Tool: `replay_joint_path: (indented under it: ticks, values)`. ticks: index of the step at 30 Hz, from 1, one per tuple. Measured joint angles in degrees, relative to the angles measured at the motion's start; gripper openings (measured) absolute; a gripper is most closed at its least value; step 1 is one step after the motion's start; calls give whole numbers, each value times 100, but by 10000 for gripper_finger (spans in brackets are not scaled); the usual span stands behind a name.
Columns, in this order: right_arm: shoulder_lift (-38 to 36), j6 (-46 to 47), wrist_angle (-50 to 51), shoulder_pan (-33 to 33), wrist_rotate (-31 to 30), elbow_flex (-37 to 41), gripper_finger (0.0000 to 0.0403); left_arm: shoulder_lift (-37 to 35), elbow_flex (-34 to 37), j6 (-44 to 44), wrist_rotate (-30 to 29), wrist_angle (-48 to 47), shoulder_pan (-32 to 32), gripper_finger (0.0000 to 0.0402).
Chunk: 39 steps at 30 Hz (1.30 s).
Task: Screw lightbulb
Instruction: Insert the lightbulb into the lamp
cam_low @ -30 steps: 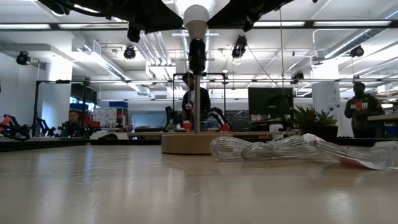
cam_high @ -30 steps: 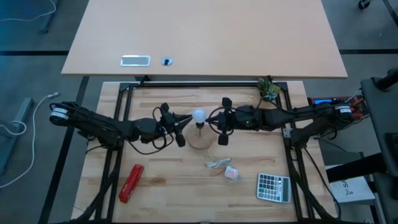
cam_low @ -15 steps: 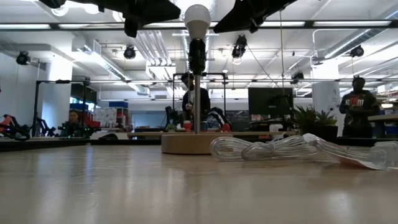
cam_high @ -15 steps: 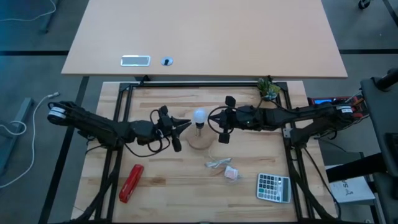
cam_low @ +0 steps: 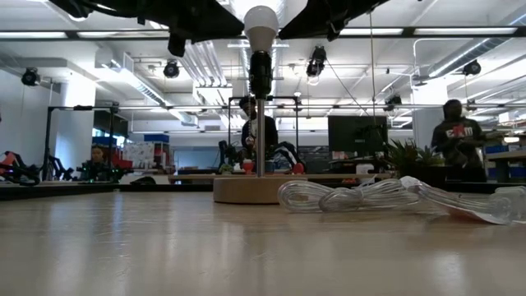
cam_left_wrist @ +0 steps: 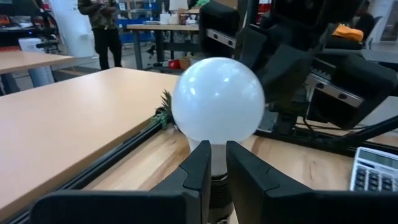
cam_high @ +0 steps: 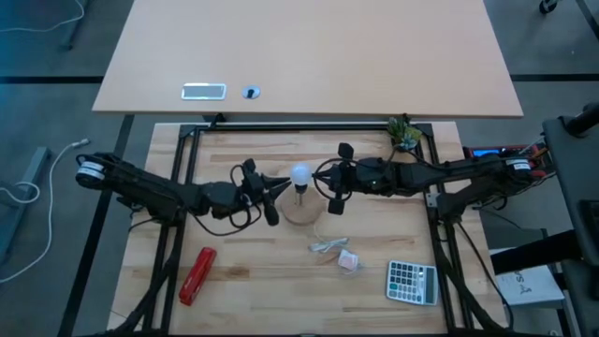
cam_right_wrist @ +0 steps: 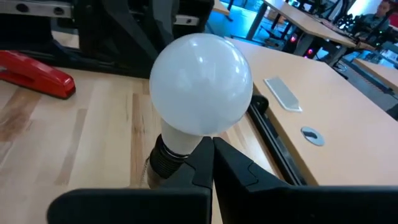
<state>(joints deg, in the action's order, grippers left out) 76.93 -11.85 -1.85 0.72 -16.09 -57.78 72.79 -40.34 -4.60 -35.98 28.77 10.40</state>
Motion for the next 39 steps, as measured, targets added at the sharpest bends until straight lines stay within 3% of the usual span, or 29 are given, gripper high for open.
replay_joint_path:
  ticks: [19, 28, 36, 39]
  values:
    - [2, -51, -60, -1, 301, 0, 0, 0, 0, 61, -5, -7, -169, 41]
    - [2, 52, -48, 14, 307, 0, 0, 0, 0, 66, -374, -8, -177, 41]
    - [-24, 226, 253, 14, -93, 0, 0, -83, -2, 54, -373, -37, 78, 41]
    - [-20, 173, 221, -1, -101, 0, 0, -70, -2, -43, -78, -38, 124, 41]
